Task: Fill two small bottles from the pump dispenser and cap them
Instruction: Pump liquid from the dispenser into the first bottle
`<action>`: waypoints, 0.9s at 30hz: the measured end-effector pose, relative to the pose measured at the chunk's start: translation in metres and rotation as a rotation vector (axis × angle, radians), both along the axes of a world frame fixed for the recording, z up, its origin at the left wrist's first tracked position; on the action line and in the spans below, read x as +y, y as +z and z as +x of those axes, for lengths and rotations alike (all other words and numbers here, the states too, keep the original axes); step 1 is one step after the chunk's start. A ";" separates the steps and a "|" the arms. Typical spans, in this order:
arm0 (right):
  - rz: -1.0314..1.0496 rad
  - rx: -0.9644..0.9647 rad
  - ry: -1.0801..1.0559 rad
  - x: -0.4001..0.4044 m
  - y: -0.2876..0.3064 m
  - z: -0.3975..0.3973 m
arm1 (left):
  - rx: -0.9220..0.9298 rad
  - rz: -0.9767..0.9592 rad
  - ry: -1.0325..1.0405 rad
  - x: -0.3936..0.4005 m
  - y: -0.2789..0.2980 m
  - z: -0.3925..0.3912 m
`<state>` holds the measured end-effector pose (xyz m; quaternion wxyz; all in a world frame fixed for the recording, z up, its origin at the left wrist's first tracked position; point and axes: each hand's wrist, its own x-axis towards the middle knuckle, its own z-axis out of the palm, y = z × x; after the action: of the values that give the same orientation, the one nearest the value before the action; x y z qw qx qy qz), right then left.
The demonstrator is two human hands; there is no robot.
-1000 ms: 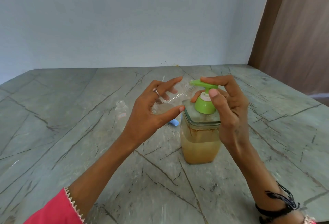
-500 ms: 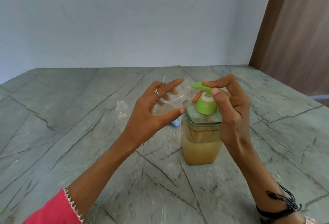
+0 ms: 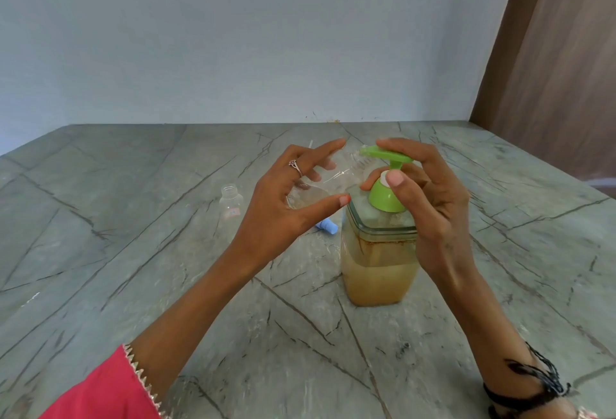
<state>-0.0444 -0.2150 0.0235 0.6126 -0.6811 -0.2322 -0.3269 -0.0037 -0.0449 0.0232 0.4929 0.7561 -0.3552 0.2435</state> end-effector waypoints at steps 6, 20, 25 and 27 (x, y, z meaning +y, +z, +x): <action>0.043 0.010 -0.004 0.004 0.006 0.000 | -0.004 0.010 0.005 0.001 0.003 0.000; 0.007 -0.001 -0.059 0.003 0.003 -0.003 | 0.005 0.032 0.010 0.003 0.003 0.000; 0.032 0.002 -0.040 0.004 0.005 -0.002 | 0.008 0.022 0.004 0.002 0.003 -0.001; 0.049 0.013 -0.049 0.005 0.006 -0.002 | 0.009 0.020 -0.001 0.002 0.003 -0.001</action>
<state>-0.0466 -0.2105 0.0296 0.6226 -0.6735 -0.2033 -0.3427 -0.0050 -0.0432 0.0262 0.4870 0.7618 -0.3558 0.2365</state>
